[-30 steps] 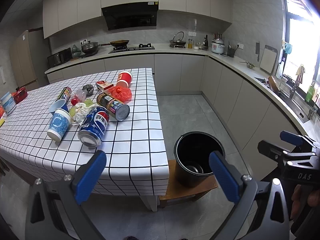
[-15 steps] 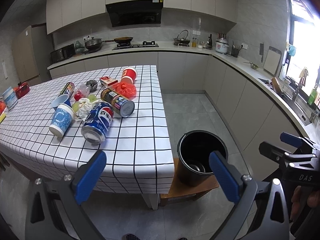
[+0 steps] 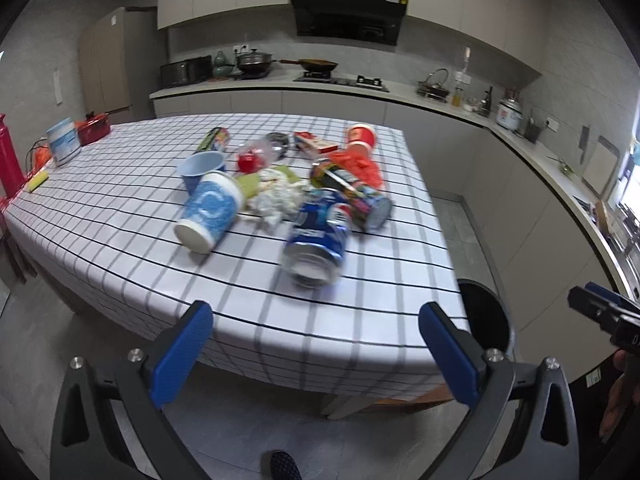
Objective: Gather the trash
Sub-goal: 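Grasp the blue-patterned paper cup with left tool while right tool grasps the spray can, then carry the paper cup with left tool while right tool carries the spray can to the bin, then open both tools over the black bin, dropping cup and can, then grasp the blue plastic cup with left tool while right tool grasps the Pepsi can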
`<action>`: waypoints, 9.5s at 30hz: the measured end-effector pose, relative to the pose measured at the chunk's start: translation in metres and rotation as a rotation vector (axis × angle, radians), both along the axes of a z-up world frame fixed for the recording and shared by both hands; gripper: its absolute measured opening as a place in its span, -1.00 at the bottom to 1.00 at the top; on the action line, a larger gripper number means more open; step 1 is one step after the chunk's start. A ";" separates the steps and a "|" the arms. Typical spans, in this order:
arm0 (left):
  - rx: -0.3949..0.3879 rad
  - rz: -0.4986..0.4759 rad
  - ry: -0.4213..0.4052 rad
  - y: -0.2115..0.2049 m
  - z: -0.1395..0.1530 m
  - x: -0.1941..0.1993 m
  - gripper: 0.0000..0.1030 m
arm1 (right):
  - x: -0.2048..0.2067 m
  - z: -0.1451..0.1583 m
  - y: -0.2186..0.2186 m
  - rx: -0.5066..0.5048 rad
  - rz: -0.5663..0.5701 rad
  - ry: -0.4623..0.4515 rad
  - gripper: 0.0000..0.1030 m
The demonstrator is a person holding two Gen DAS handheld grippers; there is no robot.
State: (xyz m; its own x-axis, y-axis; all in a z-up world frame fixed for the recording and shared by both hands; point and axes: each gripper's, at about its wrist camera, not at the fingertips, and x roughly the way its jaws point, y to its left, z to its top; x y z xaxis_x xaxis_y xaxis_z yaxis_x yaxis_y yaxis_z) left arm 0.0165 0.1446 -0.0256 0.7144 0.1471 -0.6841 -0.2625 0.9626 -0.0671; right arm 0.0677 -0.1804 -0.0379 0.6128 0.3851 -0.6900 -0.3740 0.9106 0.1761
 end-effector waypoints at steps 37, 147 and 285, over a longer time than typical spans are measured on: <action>-0.081 0.027 0.137 0.162 -0.081 0.150 0.16 | 0.223 -0.069 0.257 -0.031 0.290 0.172 0.08; -0.114 -0.282 0.291 -0.216 -0.169 0.163 0.72 | 0.175 -0.204 -0.197 -0.195 0.165 0.225 0.77; -0.092 -0.213 0.077 0.234 -0.077 0.172 0.71 | 0.118 -0.064 0.238 -0.061 -0.116 0.160 0.35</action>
